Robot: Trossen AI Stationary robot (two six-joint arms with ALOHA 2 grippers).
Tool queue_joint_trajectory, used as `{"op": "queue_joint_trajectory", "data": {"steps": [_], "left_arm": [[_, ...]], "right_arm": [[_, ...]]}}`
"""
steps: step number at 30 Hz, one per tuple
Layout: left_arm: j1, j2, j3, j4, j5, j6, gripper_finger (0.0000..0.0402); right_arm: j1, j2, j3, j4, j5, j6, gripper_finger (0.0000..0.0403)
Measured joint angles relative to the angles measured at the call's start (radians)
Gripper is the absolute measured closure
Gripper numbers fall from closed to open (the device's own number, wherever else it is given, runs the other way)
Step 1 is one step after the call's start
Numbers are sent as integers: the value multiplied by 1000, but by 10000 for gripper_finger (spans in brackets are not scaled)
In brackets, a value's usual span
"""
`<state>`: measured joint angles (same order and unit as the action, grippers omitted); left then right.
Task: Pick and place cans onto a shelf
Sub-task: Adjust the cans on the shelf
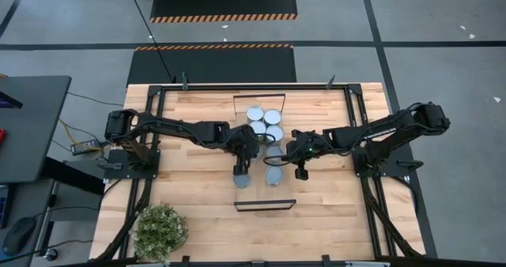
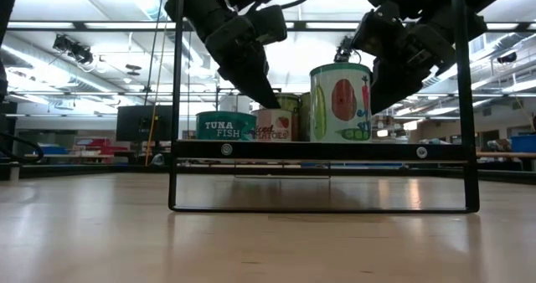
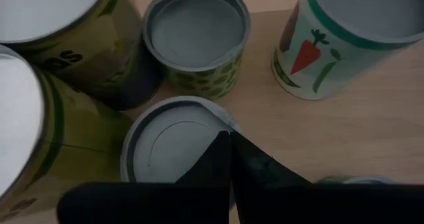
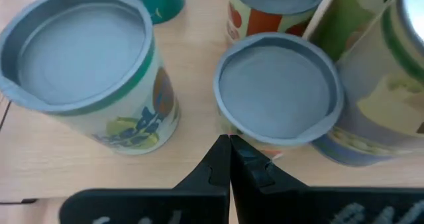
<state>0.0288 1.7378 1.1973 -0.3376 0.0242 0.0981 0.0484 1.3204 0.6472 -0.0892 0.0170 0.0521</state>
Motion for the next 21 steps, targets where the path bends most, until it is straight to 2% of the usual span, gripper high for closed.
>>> {"op": "queue_joint_trajectory", "data": {"steps": [8, 13, 17, 21], "left_arm": [[-40, -18, 2, 9, 0, 39, 395], [-73, -34, 2, 16, 2, 44, 395], [-106, -31, 1, 11, 63, 39, 395], [-140, -20, 0, 34, 74, 35, 395]], "right_arm": [[12, -18, 10, -52, -22, 47, 398], [41, -38, 83, -145, -12, 53, 398], [70, -40, 108, -171, -31, 53, 398], [84, -37, 108, -186, -53, 74, 398]]}}
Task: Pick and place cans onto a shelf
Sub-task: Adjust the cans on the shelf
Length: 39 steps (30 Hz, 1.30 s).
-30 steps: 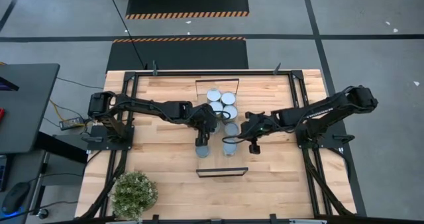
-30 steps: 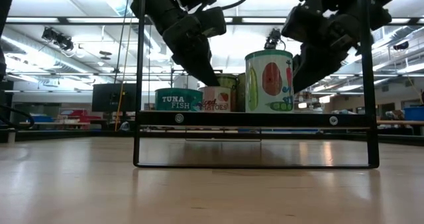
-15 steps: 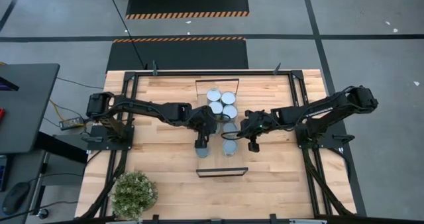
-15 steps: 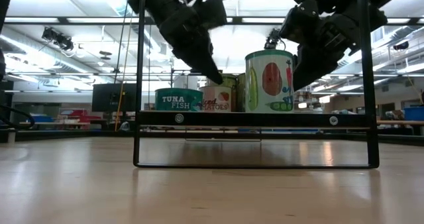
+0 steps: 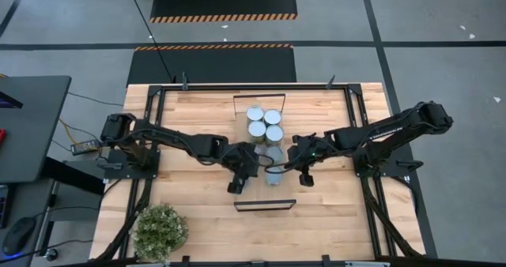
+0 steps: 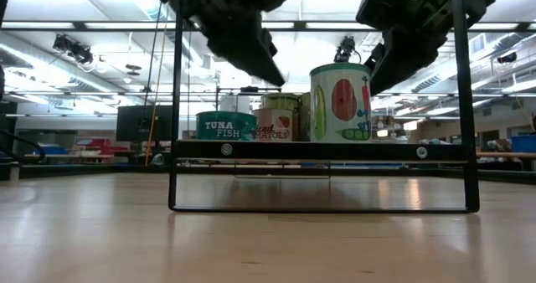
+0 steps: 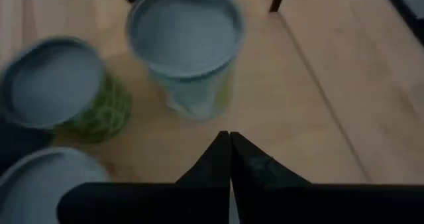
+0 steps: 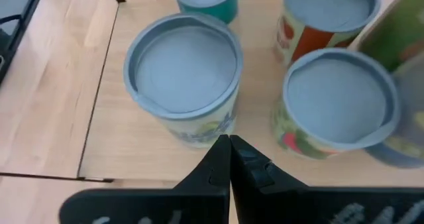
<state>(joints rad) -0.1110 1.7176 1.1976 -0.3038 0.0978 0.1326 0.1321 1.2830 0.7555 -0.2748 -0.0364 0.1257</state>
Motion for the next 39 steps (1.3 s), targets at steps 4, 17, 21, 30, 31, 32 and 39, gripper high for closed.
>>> {"op": "queue_joint_trajectory", "data": {"steps": [4, 17, 21, 30, 31, 32, 39], "left_arm": [[-29, 20, 1, 59, -1, -11, 395], [-61, 78, -1, 170, 22, -16, 395], [-56, 87, -1, 199, 9, -16, 395], [-43, 91, 0, 240, -11, -15, 395], [-42, 97, 0, 245, -11, -15, 395], [-40, 102, 0, 242, -11, -15, 395], [-27, 117, 0, 250, -16, -15, 395]], "right_arm": [[22, 6, 0, 1, -17, 41, 398], [102, 9, -18, 81, -37, 99, 398], [103, 9, -18, 121, -46, 84, 398], [103, 46, -17, 212, -108, 81, 398], [103, 59, -17, 216, -115, 81, 398], [103, 71, -17, 211, -116, 81, 398], [93, 121, -17, 208, -92, 70, 398]]}}
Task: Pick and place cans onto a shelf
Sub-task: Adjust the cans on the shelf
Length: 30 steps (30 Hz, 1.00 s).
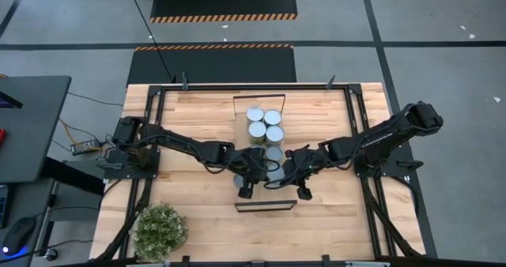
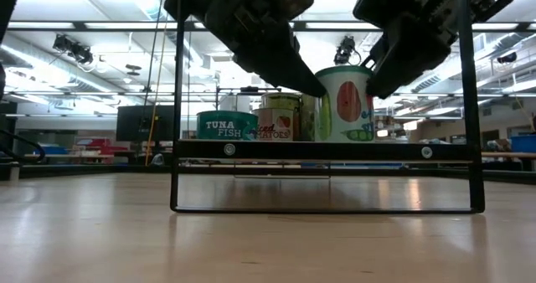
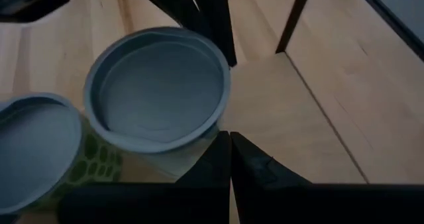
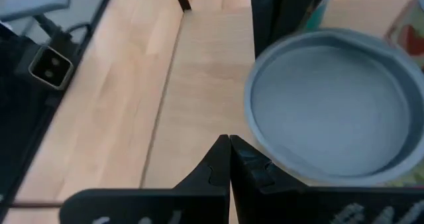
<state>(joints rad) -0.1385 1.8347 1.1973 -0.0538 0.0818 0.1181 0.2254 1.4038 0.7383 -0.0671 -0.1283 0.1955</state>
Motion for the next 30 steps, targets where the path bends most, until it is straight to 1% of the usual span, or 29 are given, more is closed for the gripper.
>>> {"op": "queue_joint_trajectory", "data": {"steps": [11, 14, 16, 19, 23, 26, 30], "left_arm": [[31, -5, 0, -17, 1, 3, 395], [24, -25, 0, -36, 35, 40, 395], [10, -41, 1, -50, 43, 79, 395], [-7, -74, 1, -115, 50, 111, 395], [-17, -116, 2, -224, 49, 104, 395], [-22, -135, 1, -339, 49, 103, 395], [-24, -146, 1, -490, 55, 105, 395]], "right_arm": [[-45, 1, -1, -9, -12, -34, 398], [-44, -1, 14, -39, -48, -18, 398], [-34, -6, 37, -81, -48, -12, 398], [-17, -17, 72, -142, -40, -16, 398], [-7, -28, 87, -176, -31, -17, 398], [-6, -40, 87, -217, -29, -10, 398], [-4, -53, 87, -250, 7, 2, 398]]}}
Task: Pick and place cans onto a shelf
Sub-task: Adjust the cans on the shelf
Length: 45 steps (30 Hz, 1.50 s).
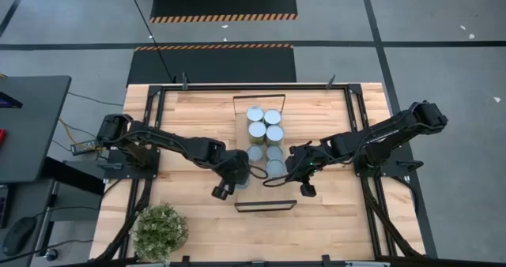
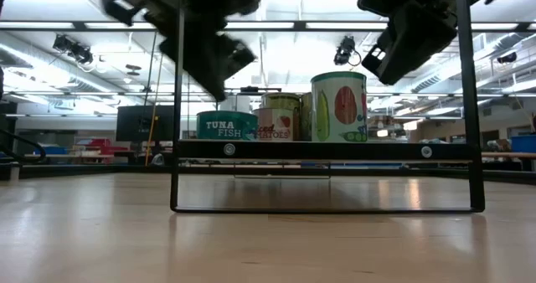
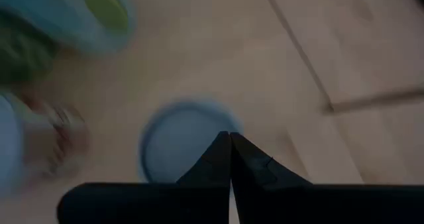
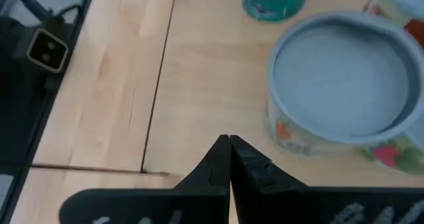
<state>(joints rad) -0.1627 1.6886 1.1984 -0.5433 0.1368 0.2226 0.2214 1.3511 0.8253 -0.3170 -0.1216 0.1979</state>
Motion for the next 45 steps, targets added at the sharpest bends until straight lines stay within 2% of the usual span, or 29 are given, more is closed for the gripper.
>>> {"op": "queue_joint_trajectory", "data": {"steps": [3, 16, 21, 26, 32, 37, 40, 43, 45], "left_arm": [[7, 0, -1, -66, -4, -1, 395], [5, -35, -1, -112, -10, -8, 395], [20, -66, 0, -144, -102, -10, 395], [58, -56, -1, -189, -108, -29, 395], [82, -27, -10, -213, -82, -36, 395], [85, 7, -39, -173, -29, -61, 395], [65, 13, -44, -51, -14, -104, 395], [33, 13, -44, 53, 67, -106, 395], [16, 13, -44, 92, 76, -94, 395]], "right_arm": [[-1, -3, 0, 13, 5, -8, 398], [-1, -3, 0, 13, 23, -10, 398], [-9, -3, 0, 8, 26, -9, 398], [-8, -38, 0, -107, 28, 0, 398], [-8, -118, 0, -166, 50, 25, 398], [0, -161, 0, -168, 83, 21, 398], [0, -167, 0, -155, 87, 11, 398], [0, -167, 0, -152, 87, 10, 398], [0, -164, 0, -149, 88, 10, 398]]}}
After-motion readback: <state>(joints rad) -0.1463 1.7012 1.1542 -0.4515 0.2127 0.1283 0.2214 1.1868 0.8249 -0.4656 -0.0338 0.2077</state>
